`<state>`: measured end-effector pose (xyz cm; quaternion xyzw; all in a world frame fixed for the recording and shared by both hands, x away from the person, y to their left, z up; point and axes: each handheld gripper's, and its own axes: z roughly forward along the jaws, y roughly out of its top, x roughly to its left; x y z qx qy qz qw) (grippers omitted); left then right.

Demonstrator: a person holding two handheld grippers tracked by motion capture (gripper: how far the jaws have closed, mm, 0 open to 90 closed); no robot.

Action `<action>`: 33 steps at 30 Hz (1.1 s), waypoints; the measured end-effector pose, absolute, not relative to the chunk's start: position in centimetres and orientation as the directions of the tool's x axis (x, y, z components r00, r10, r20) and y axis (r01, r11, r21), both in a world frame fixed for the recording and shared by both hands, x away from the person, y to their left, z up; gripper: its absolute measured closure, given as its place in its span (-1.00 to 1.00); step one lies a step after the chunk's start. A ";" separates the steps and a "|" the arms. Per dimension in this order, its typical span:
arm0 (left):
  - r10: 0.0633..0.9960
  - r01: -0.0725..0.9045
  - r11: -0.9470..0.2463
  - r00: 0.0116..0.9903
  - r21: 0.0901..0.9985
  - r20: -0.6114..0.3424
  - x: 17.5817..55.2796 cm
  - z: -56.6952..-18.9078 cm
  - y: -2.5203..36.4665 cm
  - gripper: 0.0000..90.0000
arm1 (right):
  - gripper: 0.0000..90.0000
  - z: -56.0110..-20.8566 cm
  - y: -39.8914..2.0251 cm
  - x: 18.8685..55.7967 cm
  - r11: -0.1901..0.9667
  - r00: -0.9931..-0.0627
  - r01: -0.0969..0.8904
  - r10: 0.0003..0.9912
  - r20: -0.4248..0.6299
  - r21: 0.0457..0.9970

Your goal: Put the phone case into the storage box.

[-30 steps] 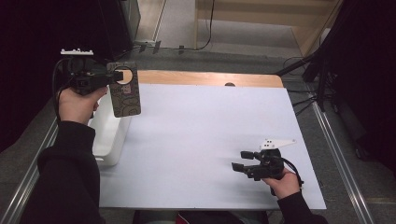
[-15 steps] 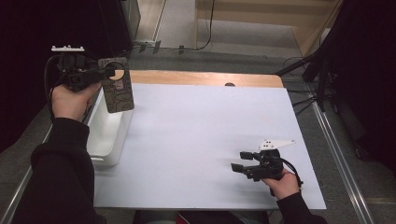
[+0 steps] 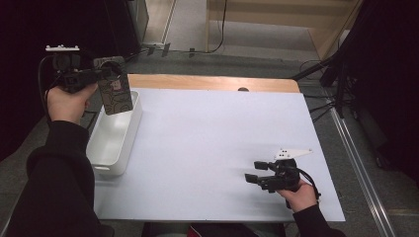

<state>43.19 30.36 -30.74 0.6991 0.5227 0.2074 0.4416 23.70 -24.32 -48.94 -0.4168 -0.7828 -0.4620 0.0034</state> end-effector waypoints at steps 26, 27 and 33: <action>0.933 0.563 -0.060 0.326 0.824 -0.154 45.8 -32.7 31.3 0.63 | -0.39 -49.0 -24.6 23.5 0.221 -0.643 0.659 0.661 0.387 0.719; 0.933 0.563 -0.062 0.325 0.824 -0.152 45.9 -32.8 31.2 0.63 | -0.39 -49.0 -24.6 23.6 0.218 -0.642 0.659 0.662 0.387 0.720; 0.936 0.563 -0.068 0.323 0.824 -0.143 46.6 -33.4 31.0 0.63 | -0.39 -48.9 -24.7 23.5 0.213 -0.642 0.657 0.660 0.389 0.724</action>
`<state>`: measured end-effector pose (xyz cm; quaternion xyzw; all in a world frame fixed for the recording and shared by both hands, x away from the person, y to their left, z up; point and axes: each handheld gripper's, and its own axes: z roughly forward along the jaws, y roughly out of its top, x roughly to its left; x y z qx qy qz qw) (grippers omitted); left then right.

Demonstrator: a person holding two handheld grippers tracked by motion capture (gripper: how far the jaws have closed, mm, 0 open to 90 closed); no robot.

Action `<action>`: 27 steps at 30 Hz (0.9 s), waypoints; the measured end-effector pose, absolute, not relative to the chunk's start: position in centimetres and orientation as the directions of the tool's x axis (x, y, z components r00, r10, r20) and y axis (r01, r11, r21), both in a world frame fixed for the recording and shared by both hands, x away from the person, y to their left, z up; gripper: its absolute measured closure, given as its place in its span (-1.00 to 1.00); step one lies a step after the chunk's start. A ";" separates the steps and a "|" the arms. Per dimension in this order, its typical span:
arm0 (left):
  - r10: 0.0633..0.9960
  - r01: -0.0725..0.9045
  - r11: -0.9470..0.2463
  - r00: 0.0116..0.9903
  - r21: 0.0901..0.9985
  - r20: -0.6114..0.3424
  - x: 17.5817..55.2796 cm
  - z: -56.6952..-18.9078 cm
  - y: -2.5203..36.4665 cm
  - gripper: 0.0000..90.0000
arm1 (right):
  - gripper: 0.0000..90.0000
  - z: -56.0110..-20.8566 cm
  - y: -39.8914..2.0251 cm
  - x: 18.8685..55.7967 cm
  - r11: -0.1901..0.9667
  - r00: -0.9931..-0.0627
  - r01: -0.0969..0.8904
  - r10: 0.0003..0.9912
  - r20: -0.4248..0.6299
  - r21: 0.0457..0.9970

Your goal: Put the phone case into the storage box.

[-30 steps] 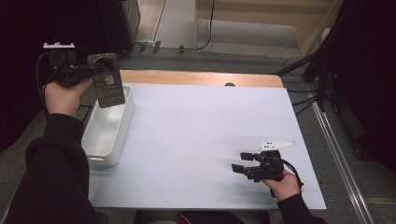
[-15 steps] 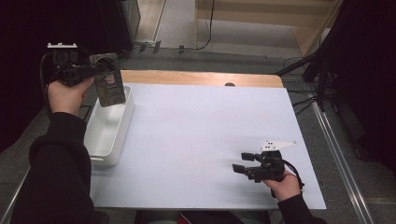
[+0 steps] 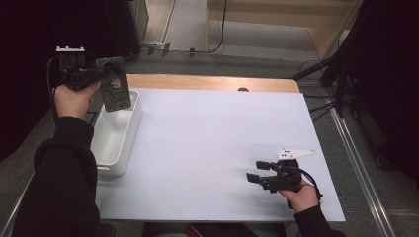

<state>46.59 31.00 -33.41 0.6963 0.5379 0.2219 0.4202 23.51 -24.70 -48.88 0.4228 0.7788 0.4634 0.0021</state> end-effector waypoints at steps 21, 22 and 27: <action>0.935 0.579 -0.059 0.317 0.813 -0.158 48.6 -35.6 30.4 0.63 | -0.39 -48.8 -24.9 23.4 0.195 -0.631 0.659 0.668 0.394 0.726; 0.936 0.581 -0.064 0.317 0.812 -0.153 48.7 -35.7 30.4 0.63 | -0.39 -48.8 -25.0 23.4 0.194 -0.630 0.660 0.669 0.394 0.726; 0.938 0.579 -0.071 0.316 0.812 -0.142 48.9 -36.1 30.4 0.63 | -0.39 -48.8 -25.0 23.3 0.191 -0.627 0.661 0.672 0.395 0.725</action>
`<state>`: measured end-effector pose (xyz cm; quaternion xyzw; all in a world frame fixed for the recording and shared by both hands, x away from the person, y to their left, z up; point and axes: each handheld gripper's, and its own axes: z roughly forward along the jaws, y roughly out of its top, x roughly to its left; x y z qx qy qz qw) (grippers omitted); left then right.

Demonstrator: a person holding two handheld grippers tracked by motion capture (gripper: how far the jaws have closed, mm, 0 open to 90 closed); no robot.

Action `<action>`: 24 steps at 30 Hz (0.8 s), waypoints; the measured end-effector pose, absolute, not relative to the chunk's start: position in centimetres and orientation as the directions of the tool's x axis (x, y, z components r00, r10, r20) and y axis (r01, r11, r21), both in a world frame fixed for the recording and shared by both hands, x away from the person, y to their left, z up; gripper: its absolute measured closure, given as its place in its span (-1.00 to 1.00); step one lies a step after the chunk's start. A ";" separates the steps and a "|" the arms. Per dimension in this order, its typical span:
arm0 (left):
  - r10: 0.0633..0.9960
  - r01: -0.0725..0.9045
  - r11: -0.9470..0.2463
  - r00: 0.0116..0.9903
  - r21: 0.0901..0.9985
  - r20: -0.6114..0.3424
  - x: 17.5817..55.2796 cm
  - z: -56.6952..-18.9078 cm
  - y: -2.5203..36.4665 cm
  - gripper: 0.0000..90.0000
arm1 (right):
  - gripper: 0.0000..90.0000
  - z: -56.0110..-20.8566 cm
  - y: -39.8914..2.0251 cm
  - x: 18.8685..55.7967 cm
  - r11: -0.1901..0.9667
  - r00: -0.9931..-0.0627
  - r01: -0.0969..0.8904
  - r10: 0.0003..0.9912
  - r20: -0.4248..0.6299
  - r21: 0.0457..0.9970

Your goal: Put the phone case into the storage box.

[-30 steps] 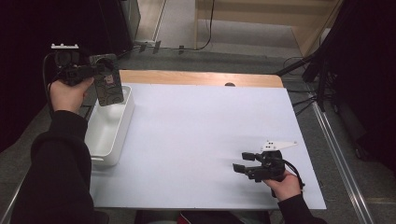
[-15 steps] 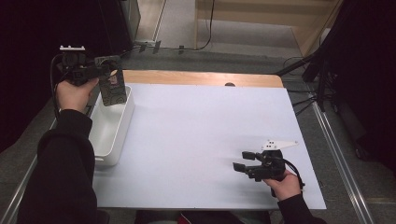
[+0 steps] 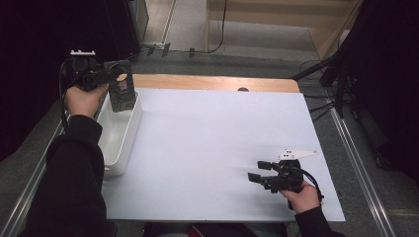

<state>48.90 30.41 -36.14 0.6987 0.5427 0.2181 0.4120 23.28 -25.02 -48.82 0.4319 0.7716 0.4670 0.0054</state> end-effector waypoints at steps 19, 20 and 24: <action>0.939 0.592 -0.049 0.302 0.805 -0.165 49.5 -38.7 30.8 0.63 | -0.39 -48.8 -25.0 23.3 0.191 -0.629 0.660 0.670 0.395 0.727; 0.939 0.592 -0.050 0.303 0.805 -0.164 49.6 -38.7 30.8 0.63 | -0.39 -48.8 -25.0 23.3 0.189 -0.627 0.662 0.670 0.397 0.726; 0.939 0.588 -0.052 0.304 0.807 -0.161 49.6 -38.8 30.7 0.62 | -0.39 -48.8 -25.0 23.3 0.192 -0.629 0.661 0.669 0.396 0.726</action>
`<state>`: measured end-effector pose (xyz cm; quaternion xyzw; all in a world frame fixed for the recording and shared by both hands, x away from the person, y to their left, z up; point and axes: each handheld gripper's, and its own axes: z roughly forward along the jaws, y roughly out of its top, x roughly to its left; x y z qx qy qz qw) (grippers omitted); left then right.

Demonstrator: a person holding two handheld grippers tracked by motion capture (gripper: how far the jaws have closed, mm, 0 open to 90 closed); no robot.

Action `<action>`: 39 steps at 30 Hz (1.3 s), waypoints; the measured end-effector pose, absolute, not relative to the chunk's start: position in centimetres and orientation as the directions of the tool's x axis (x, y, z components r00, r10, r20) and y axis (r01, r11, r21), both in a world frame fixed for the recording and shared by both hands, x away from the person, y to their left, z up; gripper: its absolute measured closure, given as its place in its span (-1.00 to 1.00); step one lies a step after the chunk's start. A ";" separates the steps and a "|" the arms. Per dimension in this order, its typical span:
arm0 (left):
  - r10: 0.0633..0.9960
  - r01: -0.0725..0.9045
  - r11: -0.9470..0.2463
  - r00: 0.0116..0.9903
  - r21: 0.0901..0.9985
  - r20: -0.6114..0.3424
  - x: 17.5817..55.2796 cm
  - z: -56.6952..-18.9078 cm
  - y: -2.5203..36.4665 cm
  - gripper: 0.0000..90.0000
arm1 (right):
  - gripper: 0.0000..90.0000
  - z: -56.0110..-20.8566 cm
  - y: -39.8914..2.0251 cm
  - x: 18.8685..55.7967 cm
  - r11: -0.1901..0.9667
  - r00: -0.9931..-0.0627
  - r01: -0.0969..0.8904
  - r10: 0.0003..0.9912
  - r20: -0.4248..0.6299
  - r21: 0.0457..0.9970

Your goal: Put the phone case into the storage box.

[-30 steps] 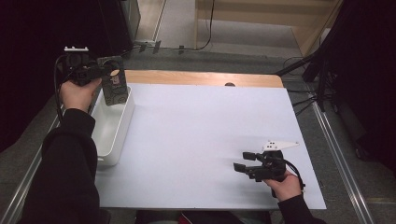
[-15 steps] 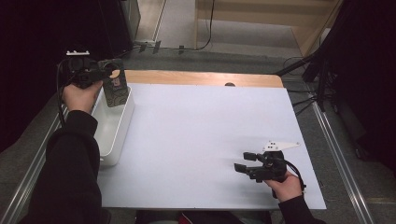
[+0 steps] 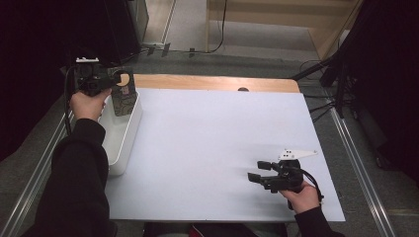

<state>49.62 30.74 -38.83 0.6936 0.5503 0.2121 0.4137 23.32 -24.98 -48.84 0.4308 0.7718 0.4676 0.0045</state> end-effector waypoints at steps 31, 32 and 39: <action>0.937 0.623 -0.102 0.321 0.775 -0.134 49.9 -40.6 30.5 0.60 | -0.39 -48.9 -24.9 23.4 0.195 -0.631 0.662 0.666 0.398 0.724; 0.938 0.624 -0.104 0.320 0.774 -0.133 50.0 -40.6 30.6 0.59 | -0.39 -48.9 -24.9 23.4 0.195 -0.631 0.662 0.666 0.398 0.724; 0.939 0.623 -0.100 0.318 0.776 -0.134 49.9 -40.8 30.7 0.59 | -0.39 -48.9 -24.9 23.4 0.195 -0.632 0.661 0.666 0.397 0.724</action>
